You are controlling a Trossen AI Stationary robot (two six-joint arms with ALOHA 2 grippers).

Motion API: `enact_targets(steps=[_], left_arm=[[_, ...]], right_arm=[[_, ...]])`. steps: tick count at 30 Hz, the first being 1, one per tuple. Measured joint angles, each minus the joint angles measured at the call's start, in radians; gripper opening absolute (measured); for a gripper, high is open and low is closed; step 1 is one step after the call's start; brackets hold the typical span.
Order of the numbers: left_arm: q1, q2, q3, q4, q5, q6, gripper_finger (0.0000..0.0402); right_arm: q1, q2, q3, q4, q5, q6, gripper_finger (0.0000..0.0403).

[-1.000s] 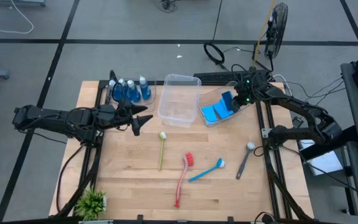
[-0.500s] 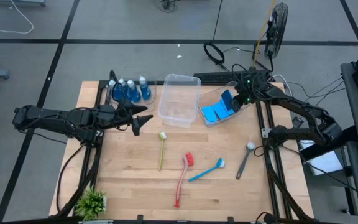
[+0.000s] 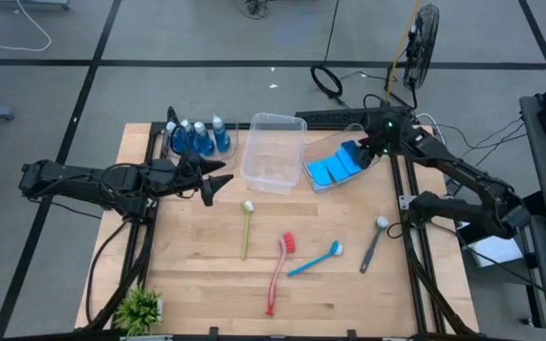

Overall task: Pick & Place Kitchen Sink Supplies
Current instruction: Put the green dish brush into the large transparent bin

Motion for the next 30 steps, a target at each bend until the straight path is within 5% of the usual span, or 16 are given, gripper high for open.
enact_targets(steps=[11, 18, 30], left_arm=[[-0.002, 0.007, 0.0, 0.003, 0.066, -0.146, 0.0269], [-0.06, 0.137, 0.03, 0.039, 0.103, -0.209, 0.0269], [-0.128, 0.434, 0.339, -0.432, 0.138, -0.437, 0.0269]], right_arm=[[0.132, -0.218, 0.0, 0.074, -0.19, 0.146, 0.0169], [0.188, -0.313, 0.0, 0.079, -0.209, 0.212, 0.0169], [0.198, -0.338, 0.0, 0.076, -0.209, 0.222, 0.0169]])
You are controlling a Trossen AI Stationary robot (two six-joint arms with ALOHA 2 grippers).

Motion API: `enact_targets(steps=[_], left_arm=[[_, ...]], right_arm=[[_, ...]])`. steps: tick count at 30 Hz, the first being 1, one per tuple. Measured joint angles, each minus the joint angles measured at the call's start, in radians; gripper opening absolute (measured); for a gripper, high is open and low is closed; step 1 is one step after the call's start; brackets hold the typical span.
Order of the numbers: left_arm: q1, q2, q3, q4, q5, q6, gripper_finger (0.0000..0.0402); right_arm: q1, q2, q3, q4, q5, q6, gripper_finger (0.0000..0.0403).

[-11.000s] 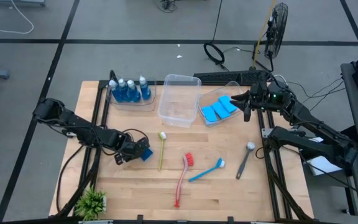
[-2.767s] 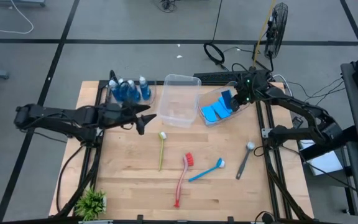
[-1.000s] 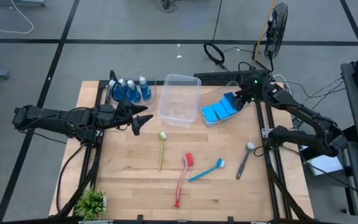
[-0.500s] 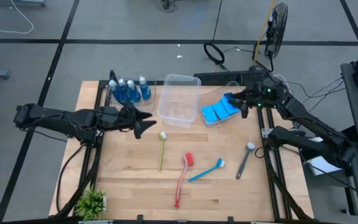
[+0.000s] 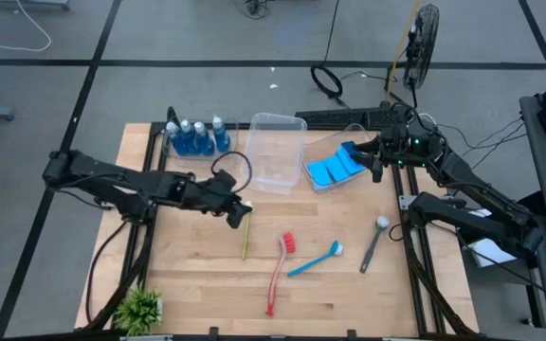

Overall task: Pick & Place Kitchen Sink Supplies
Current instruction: Put the green dish brush into the large transparent bin

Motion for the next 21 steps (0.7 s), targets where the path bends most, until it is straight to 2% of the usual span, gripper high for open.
enact_targets(steps=[5, 7, 14, 21], left_arm=[[0.0, 0.104, 0.109, -0.157, 0.027, -0.081, 0.0269], [0.0, 0.141, 0.134, -0.172, 0.028, -0.116, 0.0269], [0.008, 0.248, 0.137, -0.213, 0.041, -0.274, 0.0269], [0.035, 0.361, 0.137, -0.224, 0.125, -0.352, 0.0269]], right_arm=[[0.0, 0.0, 0.0, 0.0, 0.0, 0.0, 0.0169], [0.0, 0.0, 0.0, 0.0, 0.0, 0.0, 0.0169], [0.0, 0.0, 0.0, 0.0, 0.0, 0.0, 0.0169], [0.0, 0.0, 0.0, -0.001, 0.0, 0.0, 0.0169]])
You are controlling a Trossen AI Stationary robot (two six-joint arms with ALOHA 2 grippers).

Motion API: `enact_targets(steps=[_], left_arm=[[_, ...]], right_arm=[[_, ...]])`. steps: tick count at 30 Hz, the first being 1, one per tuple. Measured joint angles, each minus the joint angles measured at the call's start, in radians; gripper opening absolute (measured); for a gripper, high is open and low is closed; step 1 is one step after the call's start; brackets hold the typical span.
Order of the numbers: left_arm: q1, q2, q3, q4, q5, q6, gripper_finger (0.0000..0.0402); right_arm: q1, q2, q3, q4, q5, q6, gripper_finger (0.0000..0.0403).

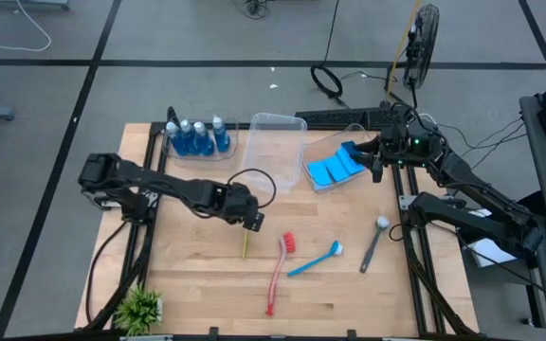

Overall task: Pick & Place Kitchen Sink Supplies
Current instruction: Put the green dish brush into the large transparent bin

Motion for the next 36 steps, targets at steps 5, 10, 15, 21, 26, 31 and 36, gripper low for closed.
enact_targets(steps=[5, 10, 15, 21, 26, 31, 36], left_arm=[[0.007, 0.087, 0.0, 0.011, 0.106, 0.015, 0.0269], [0.006, 0.155, -0.001, 0.031, 0.137, 0.022, 0.0269], [0.007, 0.189, -0.001, 0.082, 0.134, 0.022, 0.0269], [0.007, 0.194, -0.001, 0.085, 0.125, 0.021, 0.0269], [0.007, 0.194, -0.001, 0.043, 0.121, 0.022, 0.0269], [0.007, 0.21, -0.002, 0.034, 0.1, 0.028, 0.0269], [0.009, 0.228, -0.001, 0.053, 0.104, 0.027, 0.0268]], right_arm=[[0.0, 0.0, 0.0, 0.0, -0.002, 0.0, 0.0169], [0.0, 0.0, 0.0, 0.0, -0.002, 0.0, 0.0169], [0.0, 0.0, 0.0, -0.001, -0.002, -0.003, 0.0169], [0.0, 0.0, 0.0, -0.001, -0.002, -0.003, 0.0169], [0.0, 0.0, 0.0, -0.001, -0.002, -0.003, 0.0169], [0.0, 0.0, 0.0, 0.0, -0.002, -0.003, 0.0169], [0.0, 0.0, 0.0, -0.001, -0.002, -0.004, 0.0169]])
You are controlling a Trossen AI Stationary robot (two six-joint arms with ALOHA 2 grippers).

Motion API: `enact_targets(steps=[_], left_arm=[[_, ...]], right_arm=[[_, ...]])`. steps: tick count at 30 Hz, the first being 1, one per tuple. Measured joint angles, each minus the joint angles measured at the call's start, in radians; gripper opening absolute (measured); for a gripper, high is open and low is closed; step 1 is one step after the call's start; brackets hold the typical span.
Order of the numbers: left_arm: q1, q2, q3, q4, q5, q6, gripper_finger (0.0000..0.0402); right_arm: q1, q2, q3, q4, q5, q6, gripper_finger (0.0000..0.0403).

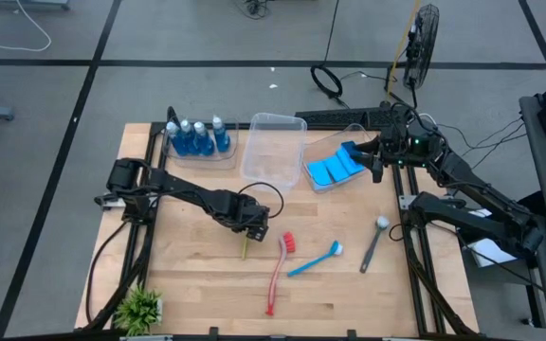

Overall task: Pick & Place Kitchen Sink Supplies
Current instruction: Put the green dish brush into the large transparent bin

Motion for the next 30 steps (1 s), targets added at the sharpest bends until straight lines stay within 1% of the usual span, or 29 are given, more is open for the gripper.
enact_targets(steps=[3, 6, 19, 21, 25, 27, 30], left_arm=[[0.0, 0.0, 0.0, -0.005, 0.0, -0.011, 0.0263], [0.002, 0.0, 0.0, -0.01, 0.013, -0.02, 0.0236], [0.002, 0.0, 0.0, -0.022, 0.036, -0.062, 0.0023], [0.002, 0.0, 0.0, -0.026, 0.056, -0.063, 0.0019], [0.0, -0.014, -0.001, -0.067, 0.122, -0.061, 0.0027], [-0.004, -0.041, -0.002, -0.124, 0.151, -0.052, 0.0025], [-0.018, -0.099, -0.002, -0.197, 0.164, -0.016, 0.0019]], right_arm=[[0.0, 0.0, 0.0, -0.005, 0.001, 0.0, 0.0169], [0.0, 0.0, 0.0, -0.005, 0.001, 0.0, 0.0169], [0.0, 0.0, 0.0, -0.004, 0.0, 0.002, 0.0169], [0.0, 0.0, 0.0, -0.004, 0.0, 0.002, 0.0169], [0.0, 0.0, 0.0, -0.004, 0.0, 0.003, 0.0169], [0.0, 0.0, 0.0, -0.004, 0.0, 0.002, 0.0169], [0.0, 0.0, 0.0, -0.004, 0.0, 0.002, 0.0169]])
